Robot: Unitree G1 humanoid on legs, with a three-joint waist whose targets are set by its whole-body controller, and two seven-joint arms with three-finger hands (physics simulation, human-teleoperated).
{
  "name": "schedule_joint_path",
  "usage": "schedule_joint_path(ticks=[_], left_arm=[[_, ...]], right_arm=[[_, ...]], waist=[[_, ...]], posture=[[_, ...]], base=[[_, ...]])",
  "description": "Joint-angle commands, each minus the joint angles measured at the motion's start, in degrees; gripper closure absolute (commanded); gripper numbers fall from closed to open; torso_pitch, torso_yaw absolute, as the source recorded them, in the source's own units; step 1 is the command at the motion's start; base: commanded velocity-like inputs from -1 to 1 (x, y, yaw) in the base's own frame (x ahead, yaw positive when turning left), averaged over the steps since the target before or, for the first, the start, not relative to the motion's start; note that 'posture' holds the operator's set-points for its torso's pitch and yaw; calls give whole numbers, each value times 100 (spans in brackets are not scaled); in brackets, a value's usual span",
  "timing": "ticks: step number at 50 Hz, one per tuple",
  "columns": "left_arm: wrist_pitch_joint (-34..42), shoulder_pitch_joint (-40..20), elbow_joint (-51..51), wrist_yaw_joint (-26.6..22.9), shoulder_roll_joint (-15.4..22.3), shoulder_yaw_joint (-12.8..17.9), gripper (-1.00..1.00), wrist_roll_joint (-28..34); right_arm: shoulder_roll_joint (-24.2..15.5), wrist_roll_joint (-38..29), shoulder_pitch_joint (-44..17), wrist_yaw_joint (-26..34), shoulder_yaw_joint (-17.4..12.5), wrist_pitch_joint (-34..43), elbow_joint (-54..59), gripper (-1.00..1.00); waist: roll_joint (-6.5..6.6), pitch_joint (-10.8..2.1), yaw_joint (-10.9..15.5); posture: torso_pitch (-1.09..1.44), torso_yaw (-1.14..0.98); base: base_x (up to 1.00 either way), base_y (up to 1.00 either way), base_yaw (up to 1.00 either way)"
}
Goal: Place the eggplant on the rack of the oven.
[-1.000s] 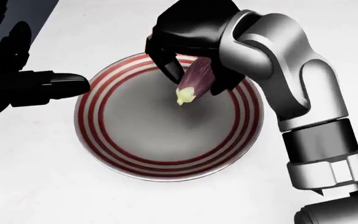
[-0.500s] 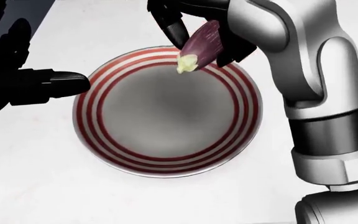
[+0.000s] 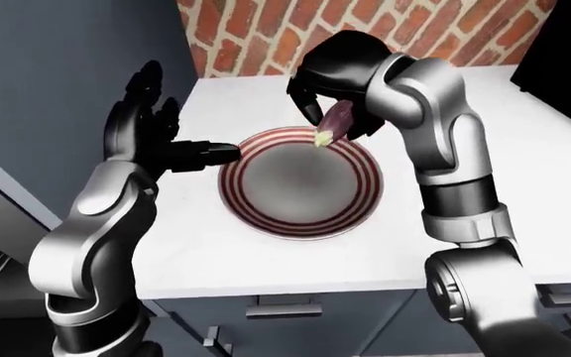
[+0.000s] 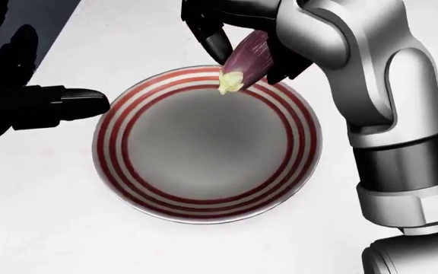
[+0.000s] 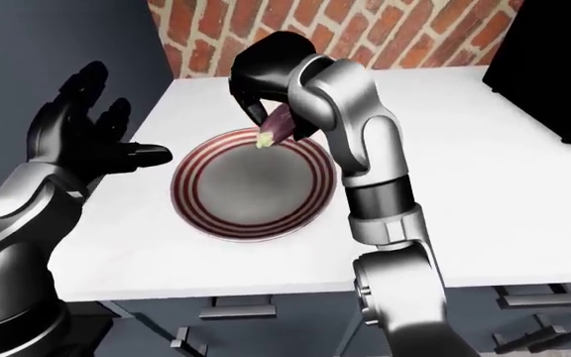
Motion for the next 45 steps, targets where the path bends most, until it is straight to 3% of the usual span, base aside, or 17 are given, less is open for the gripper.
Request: schedule_joint_path(ticks=[1,3,13,17,20,22,23,25,32,34,36,37,38,39,42,45], left_arm=[[-170,-165,-187,1,63,52,-100,-6],[-166,-160,-193,3,63,54,-100,-7],[-176,-186,-155,-6,66,43,-100,3],[-173,-193,-151,-11,67,41,-100,6],[-195,-186,-129,-26,69,33,-100,18],[-192,-188,-130,-30,69,37,-100,18],[-158,-198,-154,-16,69,46,-100,7],[-130,-205,-177,-4,67,51,-100,-4],[-116,-227,-174,11,67,48,-100,-15],[-129,-223,-167,9,69,48,-100,-14],[-134,-221,-167,9,69,48,-100,-15],[-138,-216,-168,8,68,46,-100,-15],[-145,-207,-170,5,67,47,-100,-16],[-141,-203,-181,5,68,45,-100,-17],[-138,-187,-207,2,64,47,-100,-25],[-187,-165,-182,-19,59,32,-100,-5]], right_arm=[[-49,37,-204,-146,-110,32,-225,100],[-45,36,-202,-142,-112,35,-248,100],[-67,9,-221,-176,-115,-6,-194,100],[-79,4,-239,-170,-120,-11,-202,100],[-84,-8,-231,-189,-122,-8,-179,100],[-91,-18,-251,-210,-119,-23,-154,100],[-102,-34,-263,-252,-120,-41,-132,100],[-106,-33,-261,-236,-125,-38,-130,100],[-143,-37,-294,-252,-141,-60,-94,100],[-141,-46,-304,-268,-133,-65,-78,100],[-130,-50,-306,-263,-131,-57,-79,100],[-131,-52,-314,-262,-131,-58,-81,100],[-133,-57,-311,-257,-131,-54,-82,100],[-130,-53,-304,-256,-134,-52,-87,100],[-135,-47,-288,-251,-142,-48,-118,100],[-127,-56,-270,-266,-136,-45,-126,100]], waist=[[10,-146,-3],[10,-202,2],[28,-139,-2],[-79,-126,-21],[-298,-169,-7],[-257,-162,-36],[-296,-173,-5],[-281,-213,-7],[-74,-107,78],[72,-91,77],[377,-151,64],[452,-199,34],[337,-142,73],[377,-150,43],[259,-222,16],[171,-195,4]], posture=[[0,0],[0,0],[0,0],[0,0],[0,0],[0,0],[0,0],[0,0],[0,0],[0,0],[0,0],[0,0],[0,0],[0,0],[0,0],[0,0]], base=[[-24,0,0],[-24,0,0],[-24,0,0],[-24,0,0],[-24,0,0],[-24,0,0],[-23,0,0],[-24,0,0],[-24,0,0],[-25,0,0],[-24,0,0],[-25,0,0],[-24,0,0],[-25,0,0],[-24,0,0],[-24,0,0]])
